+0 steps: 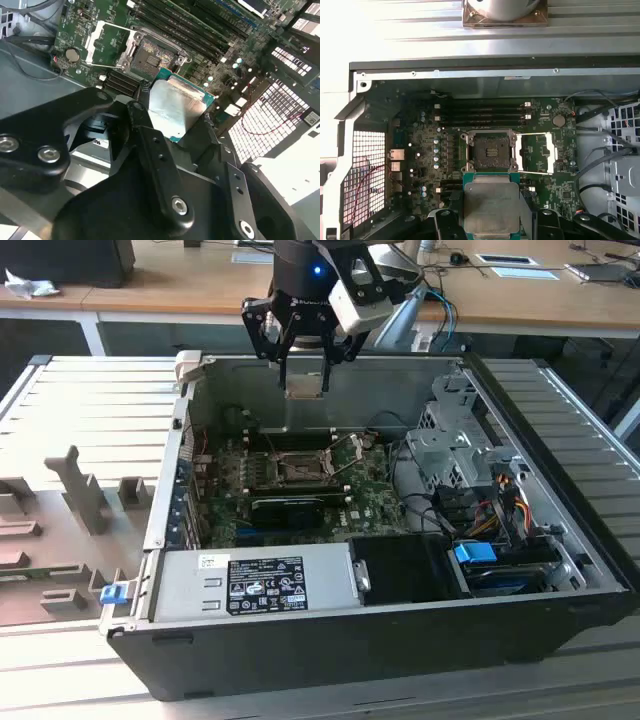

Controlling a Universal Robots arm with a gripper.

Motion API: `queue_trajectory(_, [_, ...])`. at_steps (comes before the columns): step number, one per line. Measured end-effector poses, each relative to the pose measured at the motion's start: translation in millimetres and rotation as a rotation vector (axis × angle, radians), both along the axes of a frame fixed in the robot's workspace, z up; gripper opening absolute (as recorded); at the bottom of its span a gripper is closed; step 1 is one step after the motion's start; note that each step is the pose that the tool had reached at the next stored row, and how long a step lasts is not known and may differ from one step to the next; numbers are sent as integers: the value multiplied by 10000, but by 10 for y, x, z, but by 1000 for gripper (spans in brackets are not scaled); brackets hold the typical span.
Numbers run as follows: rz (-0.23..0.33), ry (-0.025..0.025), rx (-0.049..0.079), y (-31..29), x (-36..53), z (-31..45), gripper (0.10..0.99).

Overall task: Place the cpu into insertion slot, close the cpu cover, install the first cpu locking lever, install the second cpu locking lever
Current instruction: 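Place the cpu into insertion slot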

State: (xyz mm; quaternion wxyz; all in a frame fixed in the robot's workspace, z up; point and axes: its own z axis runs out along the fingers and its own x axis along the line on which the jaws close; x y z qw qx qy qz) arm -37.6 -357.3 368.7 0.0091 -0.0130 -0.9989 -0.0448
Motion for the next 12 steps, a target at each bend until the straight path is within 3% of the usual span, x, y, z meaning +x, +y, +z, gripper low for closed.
queue_trajectory(12, [-718,0,0,0,0,-3,537])
